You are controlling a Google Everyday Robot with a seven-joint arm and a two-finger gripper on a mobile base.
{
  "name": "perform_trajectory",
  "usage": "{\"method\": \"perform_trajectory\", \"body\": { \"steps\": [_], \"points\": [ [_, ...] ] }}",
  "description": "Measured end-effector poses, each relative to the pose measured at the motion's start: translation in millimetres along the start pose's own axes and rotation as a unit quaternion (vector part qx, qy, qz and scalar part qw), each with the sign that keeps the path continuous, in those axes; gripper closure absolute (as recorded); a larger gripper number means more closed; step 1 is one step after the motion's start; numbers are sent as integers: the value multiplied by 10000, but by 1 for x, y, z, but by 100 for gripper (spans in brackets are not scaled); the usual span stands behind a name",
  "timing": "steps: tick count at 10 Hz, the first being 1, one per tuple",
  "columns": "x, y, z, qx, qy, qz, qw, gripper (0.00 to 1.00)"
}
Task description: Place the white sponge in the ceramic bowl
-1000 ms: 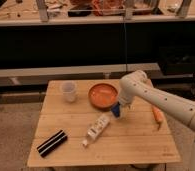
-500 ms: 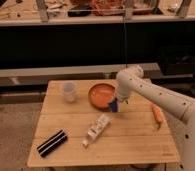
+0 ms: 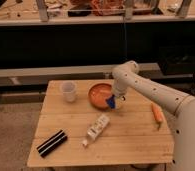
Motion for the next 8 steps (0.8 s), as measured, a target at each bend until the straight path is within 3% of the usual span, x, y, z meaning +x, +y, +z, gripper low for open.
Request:
{"method": "perform_trajectory", "body": {
  "steps": [8],
  "points": [
    [-27, -30, -2, 11, 77, -217, 9997, 96]
  ]
}}
